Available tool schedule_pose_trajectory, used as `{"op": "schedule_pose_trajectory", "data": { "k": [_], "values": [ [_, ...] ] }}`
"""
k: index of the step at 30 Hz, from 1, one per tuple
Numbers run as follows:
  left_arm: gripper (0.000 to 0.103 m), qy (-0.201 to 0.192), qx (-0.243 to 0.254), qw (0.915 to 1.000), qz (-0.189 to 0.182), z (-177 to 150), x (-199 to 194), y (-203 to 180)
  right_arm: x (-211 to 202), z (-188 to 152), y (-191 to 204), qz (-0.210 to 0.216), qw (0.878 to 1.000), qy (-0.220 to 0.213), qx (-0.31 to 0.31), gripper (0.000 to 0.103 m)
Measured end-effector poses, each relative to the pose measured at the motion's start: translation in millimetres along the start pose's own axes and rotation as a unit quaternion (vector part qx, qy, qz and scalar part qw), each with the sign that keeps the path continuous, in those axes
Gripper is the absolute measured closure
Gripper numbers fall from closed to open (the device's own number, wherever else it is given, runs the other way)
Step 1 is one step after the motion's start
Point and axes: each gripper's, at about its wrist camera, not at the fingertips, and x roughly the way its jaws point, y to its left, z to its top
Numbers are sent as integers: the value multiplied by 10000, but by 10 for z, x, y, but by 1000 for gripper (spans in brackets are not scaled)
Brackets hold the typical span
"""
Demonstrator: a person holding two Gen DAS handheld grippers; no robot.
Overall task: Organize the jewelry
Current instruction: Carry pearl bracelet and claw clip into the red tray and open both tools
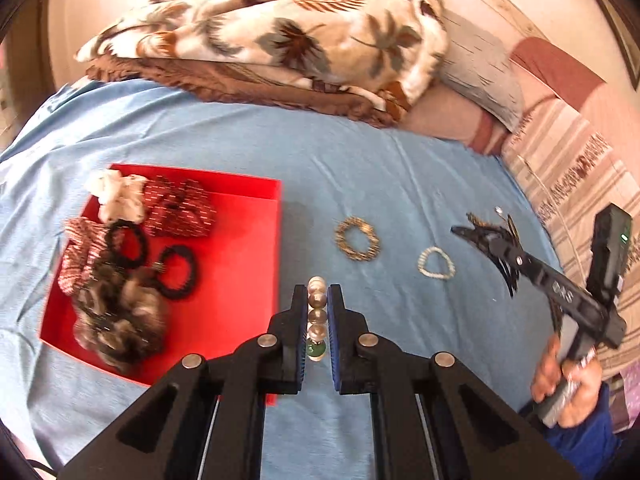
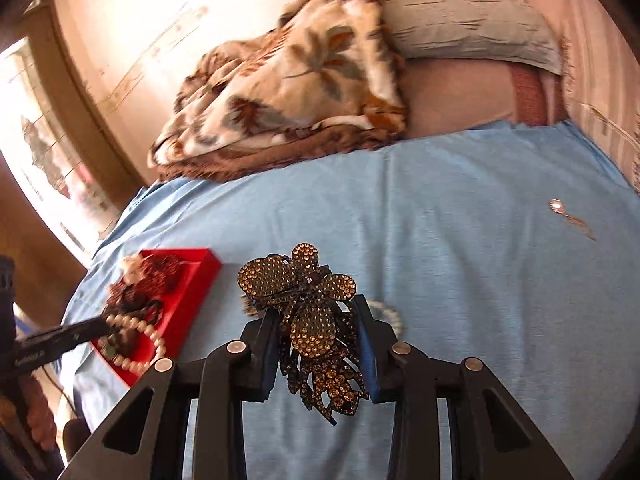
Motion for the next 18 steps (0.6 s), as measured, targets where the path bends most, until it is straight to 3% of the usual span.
{"op": "schedule_pose_trajectory", "data": {
  "k": [12,18],
  "values": [
    [94,-89,-648,9978,78,307,317,598,606,189,1014,619,9954,420,-595,67],
    [94,328,-1051,9938,143,146,694,928,1090,330,1339,919,9916,776,-486,67]
  ]
}}
